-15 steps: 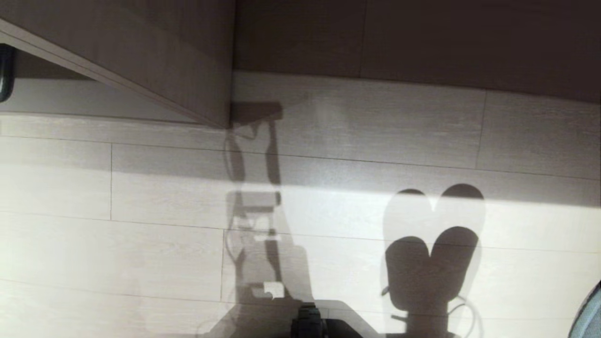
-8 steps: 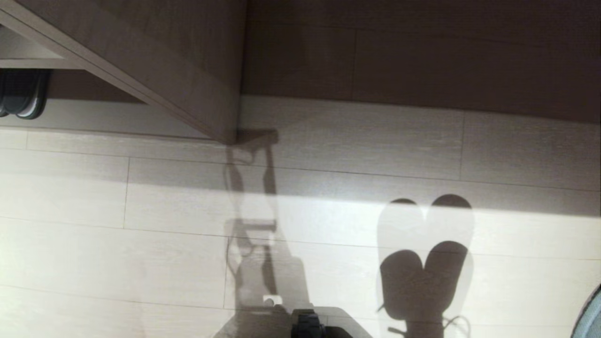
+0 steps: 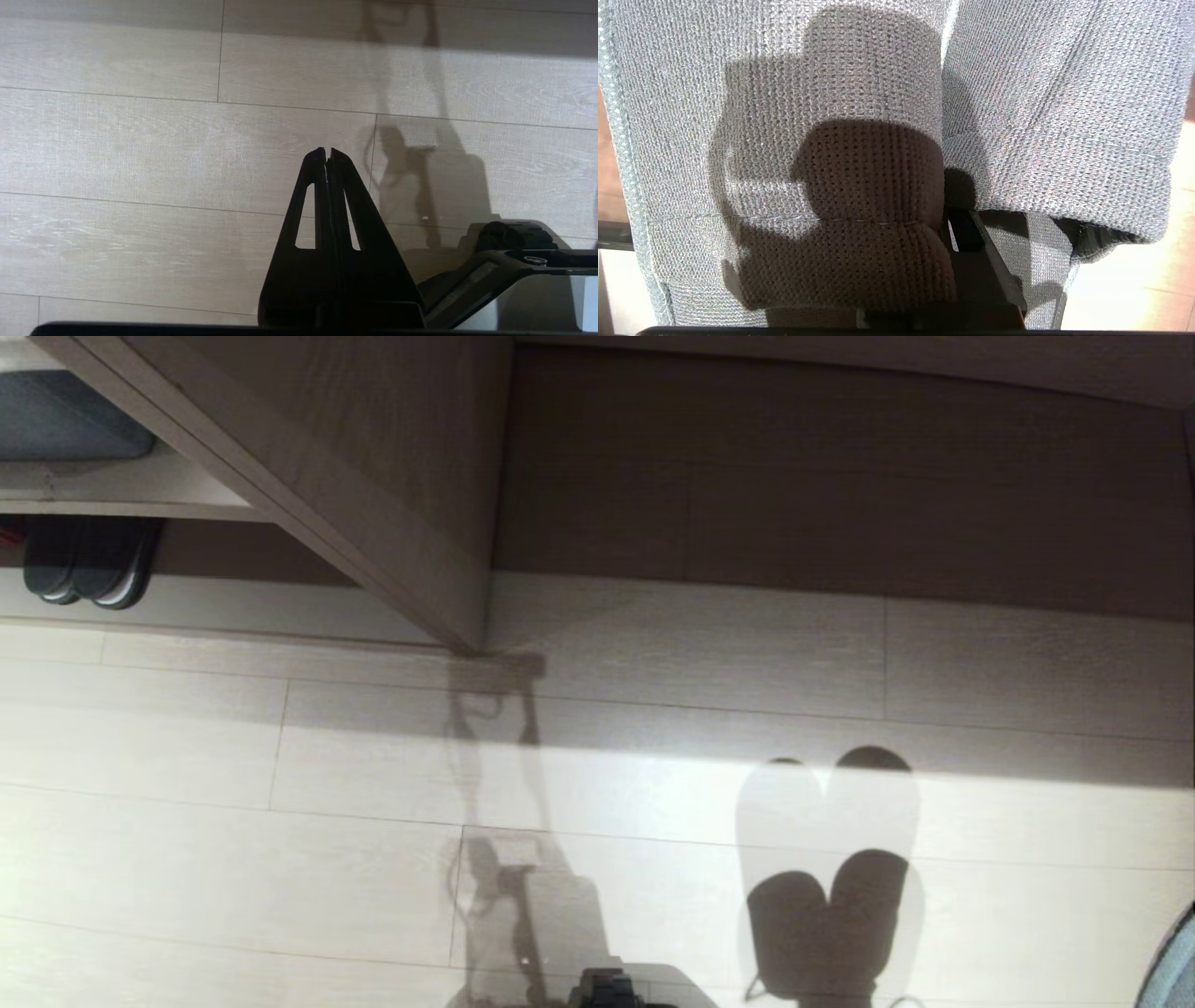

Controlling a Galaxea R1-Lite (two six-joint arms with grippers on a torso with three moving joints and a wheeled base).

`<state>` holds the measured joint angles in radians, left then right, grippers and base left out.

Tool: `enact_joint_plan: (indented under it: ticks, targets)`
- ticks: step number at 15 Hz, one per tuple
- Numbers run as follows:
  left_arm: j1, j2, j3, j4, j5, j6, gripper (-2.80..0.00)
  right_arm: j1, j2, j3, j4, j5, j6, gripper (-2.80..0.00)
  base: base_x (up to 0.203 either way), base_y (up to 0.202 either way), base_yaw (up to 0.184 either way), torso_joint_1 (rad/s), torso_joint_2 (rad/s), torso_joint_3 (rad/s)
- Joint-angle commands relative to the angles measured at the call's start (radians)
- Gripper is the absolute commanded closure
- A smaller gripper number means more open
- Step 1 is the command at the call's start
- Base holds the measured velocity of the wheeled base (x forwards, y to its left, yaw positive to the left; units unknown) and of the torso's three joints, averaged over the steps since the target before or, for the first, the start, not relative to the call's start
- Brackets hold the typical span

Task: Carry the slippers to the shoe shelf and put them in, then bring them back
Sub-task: Place the slippers into the shoe cabinet

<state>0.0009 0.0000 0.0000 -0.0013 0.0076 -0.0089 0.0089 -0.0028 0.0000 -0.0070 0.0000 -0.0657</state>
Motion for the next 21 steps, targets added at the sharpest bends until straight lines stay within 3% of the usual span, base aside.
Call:
enact_joint_plan:
  ticks: [1, 21]
  targets:
    - [-0.001, 0.002, -0.002, 0.0, 0.0, 0.001, 0.0, 0.0, 0.003, 0.0, -0.001, 0.0, 0.0, 0.0, 0.0, 0.0, 0.0, 0.002, 0.01, 0.203]
    - [-0.001, 0.002, -0.003, 0.001, 0.0, 0.004, 0.0, 0.0, 0.003, 0.0, 0.001, -0.003, 0.014, 0.0, 0.0, 0.0, 0.0, 0.003, 0.0, 0.201]
